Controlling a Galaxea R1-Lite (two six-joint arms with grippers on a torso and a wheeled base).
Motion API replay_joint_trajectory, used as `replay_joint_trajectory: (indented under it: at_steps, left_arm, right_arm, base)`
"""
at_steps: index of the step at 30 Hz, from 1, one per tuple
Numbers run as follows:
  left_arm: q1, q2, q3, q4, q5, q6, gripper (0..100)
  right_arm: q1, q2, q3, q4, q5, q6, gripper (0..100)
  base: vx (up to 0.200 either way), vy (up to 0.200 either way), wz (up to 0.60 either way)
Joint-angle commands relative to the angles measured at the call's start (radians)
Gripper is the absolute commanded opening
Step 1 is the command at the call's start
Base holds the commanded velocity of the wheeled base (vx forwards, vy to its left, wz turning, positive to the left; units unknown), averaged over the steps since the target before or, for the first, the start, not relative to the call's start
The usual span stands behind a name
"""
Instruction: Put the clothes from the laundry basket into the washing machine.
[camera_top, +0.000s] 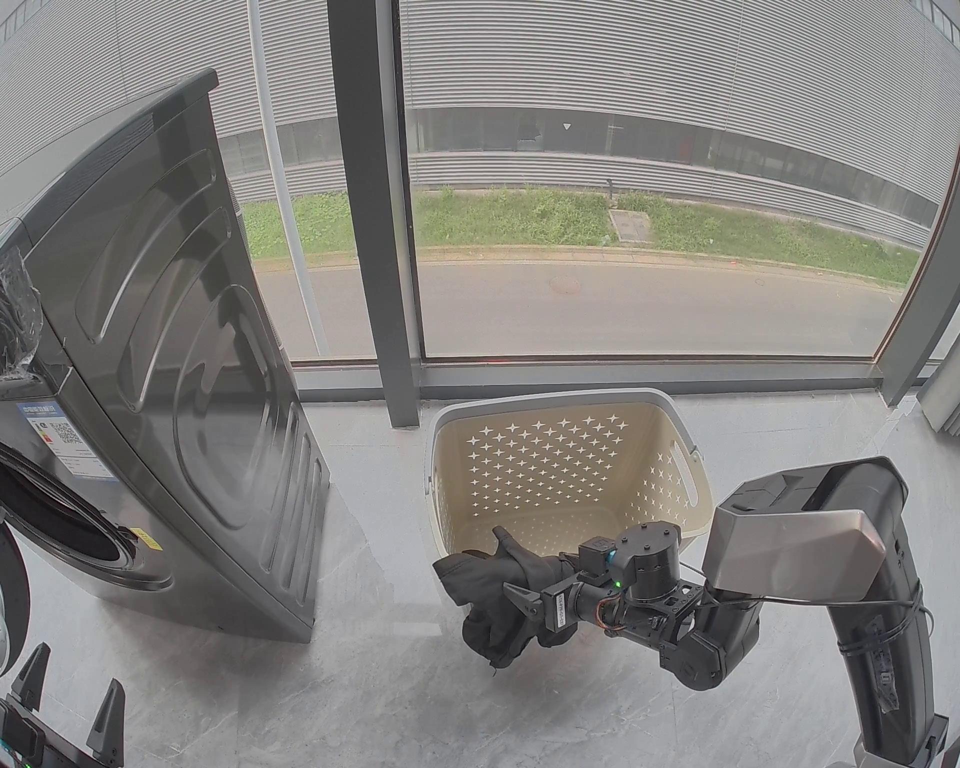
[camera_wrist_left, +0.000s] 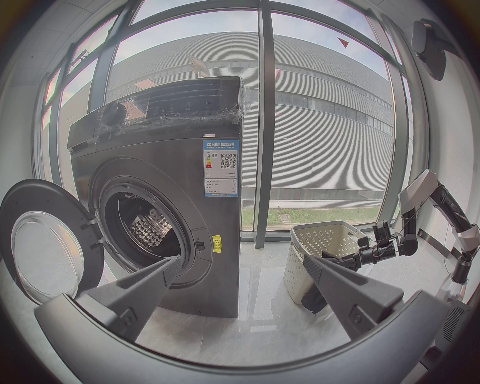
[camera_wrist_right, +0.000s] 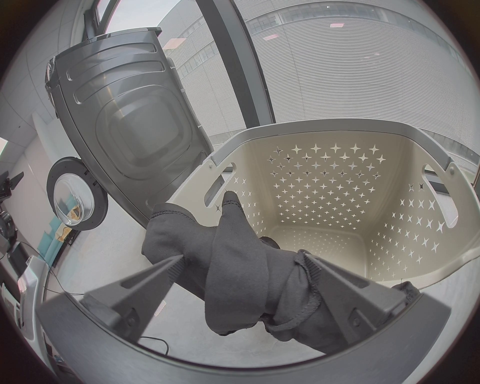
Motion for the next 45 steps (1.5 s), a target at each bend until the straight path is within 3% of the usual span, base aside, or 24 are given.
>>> replay_joint_trajectory:
  at_steps: [1, 16, 28, 33, 39, 45]
  left_arm:
    - [0.000, -0.016, 0.016, 0.000, 0.000, 0.001, 100]
    - [0.000, -0.016, 0.016, 0.000, 0.000, 0.001, 100]
    - [0.000, -0.016, 0.016, 0.000, 0.000, -0.001, 100]
    - [0.000, -0.016, 0.016, 0.000, 0.000, -0.001, 100]
    - [0.000, -0.016, 0.016, 0.000, 0.000, -0.001, 100]
    - [0.000, -0.016, 0.016, 0.001, 0.002, 0.006, 100]
  right_arm:
    - [0.001, 0.014, -0.006, 0.000, 0.001, -0.001, 0]
    - [0.000, -0.020, -0.019, -0.017, 0.001, 0.004, 0]
    - [0.009, -0.325, 0.122, -0.017, -0.017, 0.034, 0]
    - [-0.005, -0.508, 0.182, -0.018, -0.051, 0.033, 0]
    - [-0.120, -0.689, 0.260, -0.021, -0.094, 0.021, 0]
    - [-0.233, -0.773, 0.321, -0.061, -0.096, 0.019, 0]
  base:
    - [0.000, 0.000, 0.00]
    - [0.000, 0.000, 0.00]
    - [0.000, 0.000, 0.00]
    - [0.000, 0.000, 0.00]
    - [0.000, 0.000, 0.00]
    - [0.000, 0.000, 0.00]
